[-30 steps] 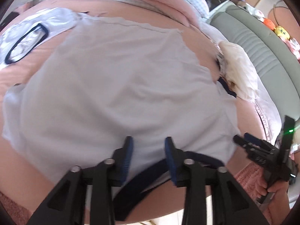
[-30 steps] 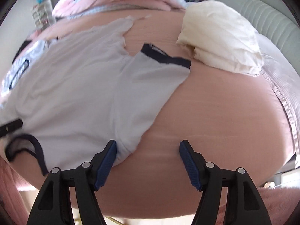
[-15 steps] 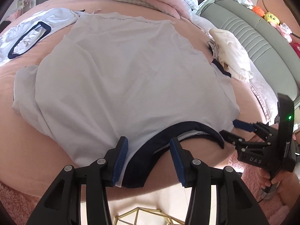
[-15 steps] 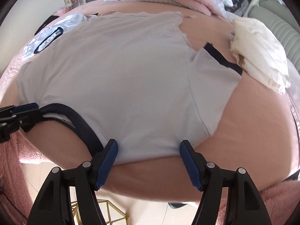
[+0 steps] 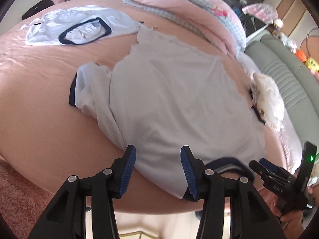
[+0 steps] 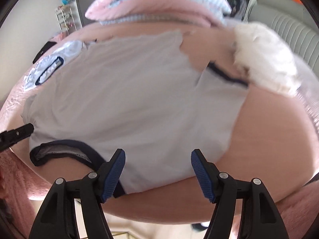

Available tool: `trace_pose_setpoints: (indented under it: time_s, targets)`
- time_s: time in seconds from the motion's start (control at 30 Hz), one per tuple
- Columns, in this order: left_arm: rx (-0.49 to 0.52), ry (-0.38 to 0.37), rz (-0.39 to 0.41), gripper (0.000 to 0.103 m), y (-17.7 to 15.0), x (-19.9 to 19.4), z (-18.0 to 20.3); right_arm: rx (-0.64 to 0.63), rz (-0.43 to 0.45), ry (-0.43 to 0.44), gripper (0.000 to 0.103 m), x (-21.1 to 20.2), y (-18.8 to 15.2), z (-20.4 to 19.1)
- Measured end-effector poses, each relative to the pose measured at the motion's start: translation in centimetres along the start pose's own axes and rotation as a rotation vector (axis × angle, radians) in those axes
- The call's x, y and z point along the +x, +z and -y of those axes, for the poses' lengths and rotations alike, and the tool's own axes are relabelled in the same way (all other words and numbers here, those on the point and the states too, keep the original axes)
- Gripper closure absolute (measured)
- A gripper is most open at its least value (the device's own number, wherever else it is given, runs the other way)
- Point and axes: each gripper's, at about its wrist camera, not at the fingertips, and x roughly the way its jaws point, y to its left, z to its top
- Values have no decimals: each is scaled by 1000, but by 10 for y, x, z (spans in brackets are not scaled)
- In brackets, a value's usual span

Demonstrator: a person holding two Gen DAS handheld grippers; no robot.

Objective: Fold clothes

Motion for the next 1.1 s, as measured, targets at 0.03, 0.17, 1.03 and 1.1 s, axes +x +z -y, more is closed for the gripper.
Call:
trace_pose_setpoints:
  time_s: [0.03, 0.17, 1.03, 1.1]
  targets:
    - [6, 1, -15, 60, -2, -1, 0, -26, -17, -35, 36, 10, 2, -5]
    - [29, 4, -76, 60, -11, -3, -1, -57, -47, -75, 36, 3, -5, -7]
    - [-192, -349, -93, 86, 82, 22, -102, -228, -58, 289, 36, -7, 52, -194]
    - [-159, -461, -64, 86, 90, 22, -94, -293, -96, 298, 36, -5, 37, -201]
